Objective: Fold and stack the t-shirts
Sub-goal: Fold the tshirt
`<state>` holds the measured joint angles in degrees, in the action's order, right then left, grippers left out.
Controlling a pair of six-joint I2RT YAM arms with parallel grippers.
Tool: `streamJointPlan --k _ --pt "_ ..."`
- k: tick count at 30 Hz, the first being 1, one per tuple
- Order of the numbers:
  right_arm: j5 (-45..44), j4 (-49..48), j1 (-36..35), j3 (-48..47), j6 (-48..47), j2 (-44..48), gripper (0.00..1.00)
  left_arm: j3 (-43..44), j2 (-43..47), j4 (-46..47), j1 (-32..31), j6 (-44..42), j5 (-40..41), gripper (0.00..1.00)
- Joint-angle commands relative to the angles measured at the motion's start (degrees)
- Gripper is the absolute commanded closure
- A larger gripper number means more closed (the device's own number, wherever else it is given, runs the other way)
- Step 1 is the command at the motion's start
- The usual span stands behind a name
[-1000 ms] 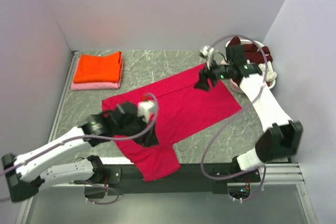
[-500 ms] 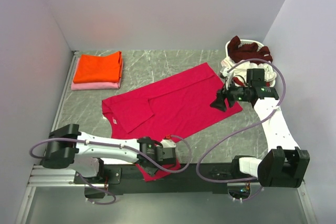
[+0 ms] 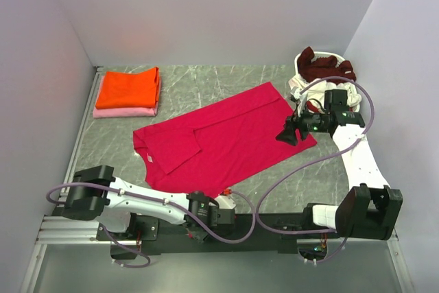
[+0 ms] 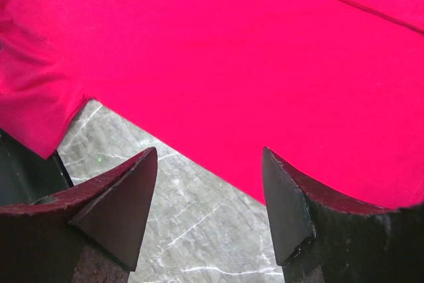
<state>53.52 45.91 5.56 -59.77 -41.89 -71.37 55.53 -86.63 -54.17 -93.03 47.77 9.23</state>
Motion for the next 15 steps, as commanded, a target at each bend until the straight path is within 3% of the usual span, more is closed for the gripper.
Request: streamJointPlan --k 1,10,15 --pt "1.8 0.7 1.0 -0.8 -0.9 0.3 0.30 -0.8 -1.4 1.9 -0.3 0.6 -1.5 0.55" --pt "2.3 1.1 1.9 -0.6 -1.0 0.4 0.30 -4.5 -4.1 4.8 1.1 -0.6 -1.7 0.51" --pt "2.7 1.5 2.3 -0.5 -1.1 0.4 0.30 -7.6 -3.2 6.9 3.0 -0.7 -2.6 0.56"
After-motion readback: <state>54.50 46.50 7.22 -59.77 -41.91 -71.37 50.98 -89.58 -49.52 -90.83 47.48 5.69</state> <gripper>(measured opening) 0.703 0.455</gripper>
